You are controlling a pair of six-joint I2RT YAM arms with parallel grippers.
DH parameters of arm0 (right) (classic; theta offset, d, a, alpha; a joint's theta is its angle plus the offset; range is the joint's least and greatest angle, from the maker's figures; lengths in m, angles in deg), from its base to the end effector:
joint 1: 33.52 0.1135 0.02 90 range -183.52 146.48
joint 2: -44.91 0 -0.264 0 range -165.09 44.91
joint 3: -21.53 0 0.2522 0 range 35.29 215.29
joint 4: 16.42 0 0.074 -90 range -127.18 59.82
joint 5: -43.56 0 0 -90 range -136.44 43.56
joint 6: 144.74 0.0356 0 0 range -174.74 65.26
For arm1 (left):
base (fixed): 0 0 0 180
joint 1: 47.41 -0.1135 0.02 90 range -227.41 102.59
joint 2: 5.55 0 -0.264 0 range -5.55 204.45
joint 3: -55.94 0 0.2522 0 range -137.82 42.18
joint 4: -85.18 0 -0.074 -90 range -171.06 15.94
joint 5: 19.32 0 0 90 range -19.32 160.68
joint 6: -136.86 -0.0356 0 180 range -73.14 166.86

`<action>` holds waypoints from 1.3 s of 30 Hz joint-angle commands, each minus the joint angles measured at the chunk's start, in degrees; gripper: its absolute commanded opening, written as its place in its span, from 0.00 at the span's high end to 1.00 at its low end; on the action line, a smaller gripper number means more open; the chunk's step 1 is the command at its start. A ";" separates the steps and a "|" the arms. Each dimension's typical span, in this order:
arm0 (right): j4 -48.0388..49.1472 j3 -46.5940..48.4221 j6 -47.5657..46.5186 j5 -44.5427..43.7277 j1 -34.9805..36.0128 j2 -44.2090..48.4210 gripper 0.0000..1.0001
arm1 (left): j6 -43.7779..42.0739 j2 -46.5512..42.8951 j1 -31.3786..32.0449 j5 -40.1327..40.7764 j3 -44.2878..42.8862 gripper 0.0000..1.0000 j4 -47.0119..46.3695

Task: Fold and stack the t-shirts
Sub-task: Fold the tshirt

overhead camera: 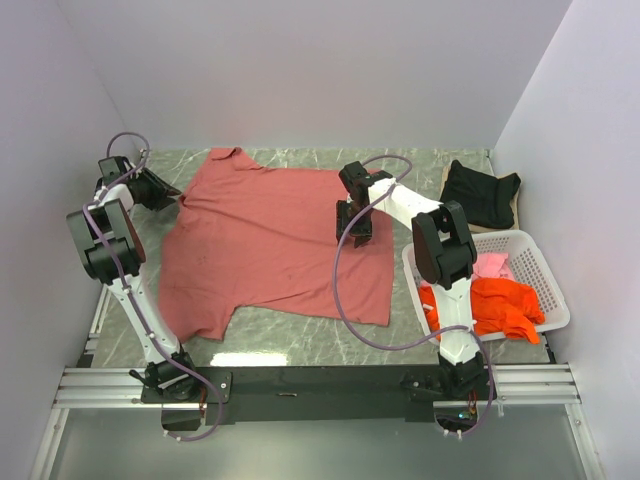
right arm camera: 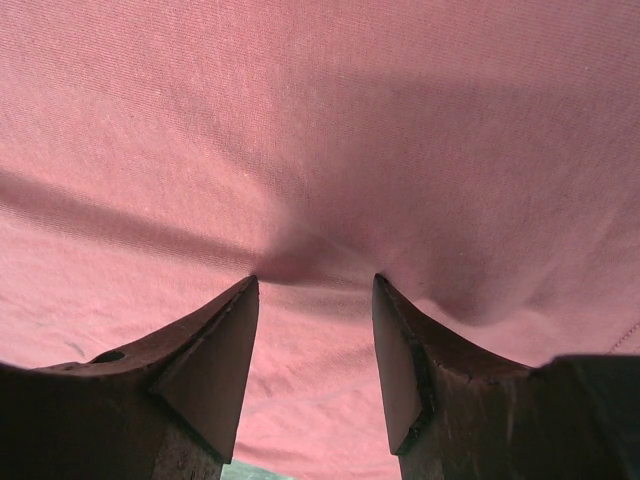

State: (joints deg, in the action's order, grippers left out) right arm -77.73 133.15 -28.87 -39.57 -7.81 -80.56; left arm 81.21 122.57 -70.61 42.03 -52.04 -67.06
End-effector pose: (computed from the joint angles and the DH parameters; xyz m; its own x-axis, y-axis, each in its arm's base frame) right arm 0.4001 0.1973 0.1624 -0.9836 0.0072 -0.1800 -0.0324 0.9759 0.2158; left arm 0.4574 0.1775 0.1563 -0.5347 -0.7679 -0.3528 -0.4263 0.6056 -0.6720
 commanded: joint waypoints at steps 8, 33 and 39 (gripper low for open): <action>-2.02 -0.92 -0.91 -1.78 -0.49 -1.88 0.43 | 0.10 -0.14 2.55 1.75 -0.98 0.63 -1.60; -2.90 0.05 -1.17 -2.22 -0.67 -2.50 0.43 | 0.81 -0.94 1.93 3.86 -0.97 0.81 -1.26; -2.99 0.04 -1.08 -2.21 -0.67 -2.76 0.43 | 0.46 -0.67 2.02 3.59 -1.41 0.90 -0.90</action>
State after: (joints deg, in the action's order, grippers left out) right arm -78.14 133.55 -29.07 -39.59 -7.81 -80.74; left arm 82.06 122.76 -68.34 45.11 -52.69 -66.91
